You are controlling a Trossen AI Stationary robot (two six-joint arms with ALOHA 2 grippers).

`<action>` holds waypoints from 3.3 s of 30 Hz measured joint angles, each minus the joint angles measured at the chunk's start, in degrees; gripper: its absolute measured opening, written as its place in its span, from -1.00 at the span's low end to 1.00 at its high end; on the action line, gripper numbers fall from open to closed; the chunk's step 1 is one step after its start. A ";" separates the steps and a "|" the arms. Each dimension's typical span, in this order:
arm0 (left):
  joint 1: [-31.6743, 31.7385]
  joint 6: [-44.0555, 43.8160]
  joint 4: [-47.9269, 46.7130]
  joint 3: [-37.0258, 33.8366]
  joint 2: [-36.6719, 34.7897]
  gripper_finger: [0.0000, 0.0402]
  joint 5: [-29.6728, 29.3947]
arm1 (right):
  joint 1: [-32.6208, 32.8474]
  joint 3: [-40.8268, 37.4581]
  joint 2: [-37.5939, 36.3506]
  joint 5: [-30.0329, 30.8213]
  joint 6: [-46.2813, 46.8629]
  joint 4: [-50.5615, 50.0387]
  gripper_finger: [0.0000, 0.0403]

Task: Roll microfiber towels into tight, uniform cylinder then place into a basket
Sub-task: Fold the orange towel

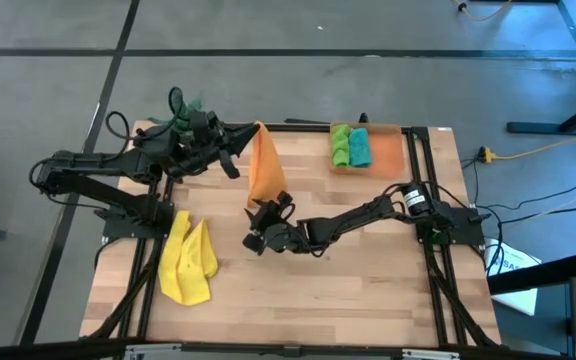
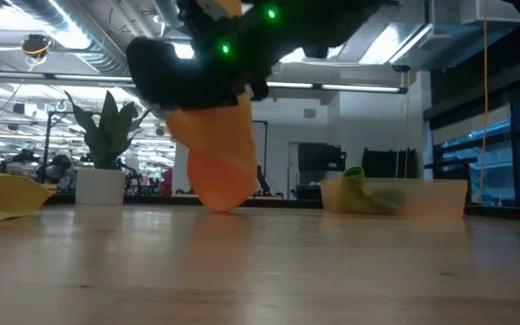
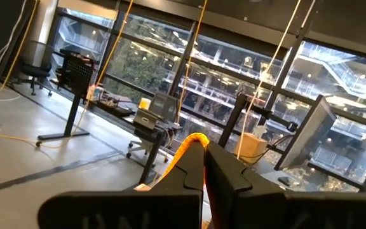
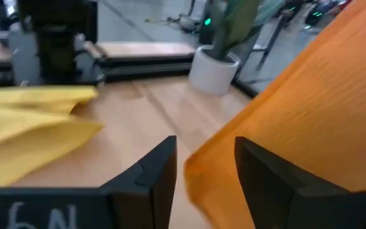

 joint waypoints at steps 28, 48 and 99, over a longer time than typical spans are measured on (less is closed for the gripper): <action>-1.11 0.15 -20.48 0.00 0.00 -1.00 4.66 | 8.74 27.20 0.00 39.31 -29.74 -0.57 -0.21; -11.96 1.59 -18.17 0.02 -1.09 -1.00 7.40 | 11.36 30.09 0.02 39.26 -9.62 -19.38 -0.21; -16.61 3.46 -20.51 0.04 -3.80 -1.00 -0.15 | 9.59 30.05 0.02 39.26 -3.91 -27.65 -0.21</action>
